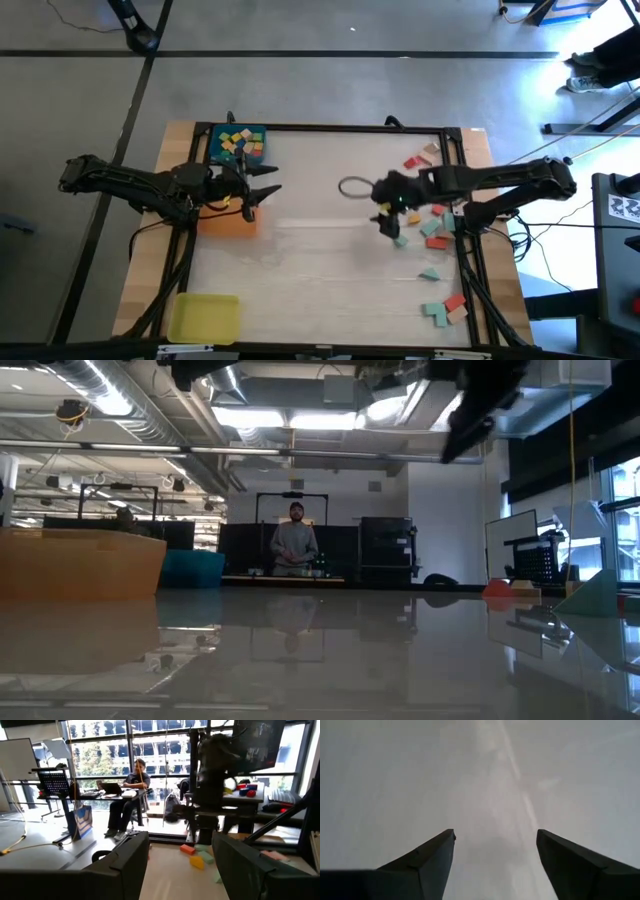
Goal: Sort blocks by size
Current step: Put the light blue cube block into the blue bin
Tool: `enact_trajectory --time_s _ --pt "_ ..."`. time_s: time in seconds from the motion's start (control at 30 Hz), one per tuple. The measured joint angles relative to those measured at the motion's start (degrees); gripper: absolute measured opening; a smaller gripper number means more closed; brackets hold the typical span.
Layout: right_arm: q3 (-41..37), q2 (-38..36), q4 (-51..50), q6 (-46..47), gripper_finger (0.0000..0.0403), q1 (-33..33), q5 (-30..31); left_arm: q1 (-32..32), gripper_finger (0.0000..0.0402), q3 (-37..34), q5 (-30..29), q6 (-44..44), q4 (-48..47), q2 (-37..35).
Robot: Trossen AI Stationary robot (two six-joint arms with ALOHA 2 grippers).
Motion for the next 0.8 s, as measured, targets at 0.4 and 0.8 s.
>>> enact_trajectory --time_s 0.4,0.8 --pt "0.00 0.38 -18.20 28.31 0.0280 17.06 5.23 -0.02 0.0205 0.00 0.01 0.16 -3.99 0.00" --pt "-10.44 0.37 -22.99 52.30 0.0280 25.76 -1.53 0.21 0.0205 0.00 0.01 0.17 -3.89 0.00"
